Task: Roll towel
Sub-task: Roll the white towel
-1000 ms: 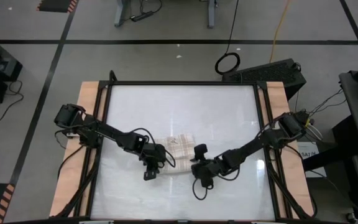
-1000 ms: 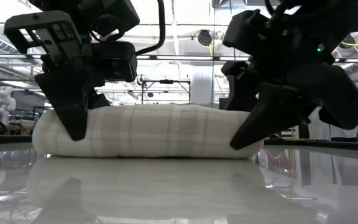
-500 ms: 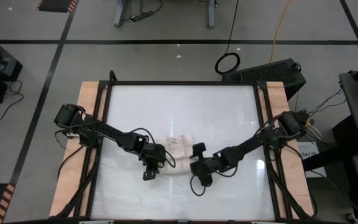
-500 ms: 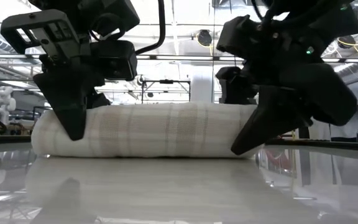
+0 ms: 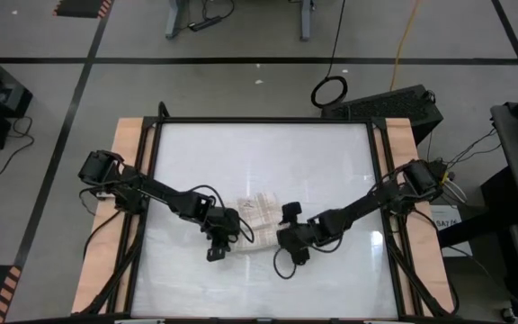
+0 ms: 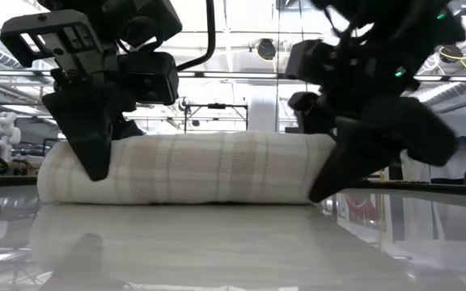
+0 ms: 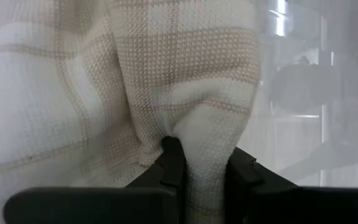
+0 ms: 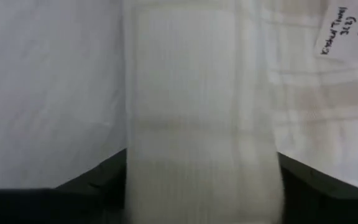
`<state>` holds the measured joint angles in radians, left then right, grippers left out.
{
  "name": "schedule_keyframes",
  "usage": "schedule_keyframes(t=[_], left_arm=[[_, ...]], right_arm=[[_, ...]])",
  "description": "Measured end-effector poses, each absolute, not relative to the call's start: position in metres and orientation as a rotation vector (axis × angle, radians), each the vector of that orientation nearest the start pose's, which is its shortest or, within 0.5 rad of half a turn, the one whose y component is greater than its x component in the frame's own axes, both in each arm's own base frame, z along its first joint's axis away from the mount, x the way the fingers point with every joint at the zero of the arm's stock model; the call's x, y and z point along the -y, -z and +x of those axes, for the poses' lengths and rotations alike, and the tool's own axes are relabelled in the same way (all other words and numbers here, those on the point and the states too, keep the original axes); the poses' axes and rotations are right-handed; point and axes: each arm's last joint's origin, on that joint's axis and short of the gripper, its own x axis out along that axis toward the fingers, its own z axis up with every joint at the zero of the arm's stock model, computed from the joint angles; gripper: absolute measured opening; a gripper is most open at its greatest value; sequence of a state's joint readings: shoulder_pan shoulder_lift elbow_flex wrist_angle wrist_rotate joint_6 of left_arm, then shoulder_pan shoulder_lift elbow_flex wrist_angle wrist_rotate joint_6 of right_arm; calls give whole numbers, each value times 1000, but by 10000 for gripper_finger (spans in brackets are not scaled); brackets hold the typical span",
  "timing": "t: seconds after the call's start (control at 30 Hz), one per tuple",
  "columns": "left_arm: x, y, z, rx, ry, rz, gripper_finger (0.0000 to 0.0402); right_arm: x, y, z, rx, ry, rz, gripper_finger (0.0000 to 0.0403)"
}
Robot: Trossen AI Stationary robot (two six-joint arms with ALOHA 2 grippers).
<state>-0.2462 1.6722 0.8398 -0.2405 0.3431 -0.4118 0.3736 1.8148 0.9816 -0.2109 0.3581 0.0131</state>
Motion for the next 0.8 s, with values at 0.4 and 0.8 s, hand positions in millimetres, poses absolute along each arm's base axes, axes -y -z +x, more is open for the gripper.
schedule_keyframes(t=[0.4,0.8], left_arm=[[83,-142,290,-1177,304,-416,61],[83,-143,291,-1170,306,-416,61]], right_arm=[[-167,-167,310,-880,126,-552,349],[-174,-156,315,-875,87,-487,324]])
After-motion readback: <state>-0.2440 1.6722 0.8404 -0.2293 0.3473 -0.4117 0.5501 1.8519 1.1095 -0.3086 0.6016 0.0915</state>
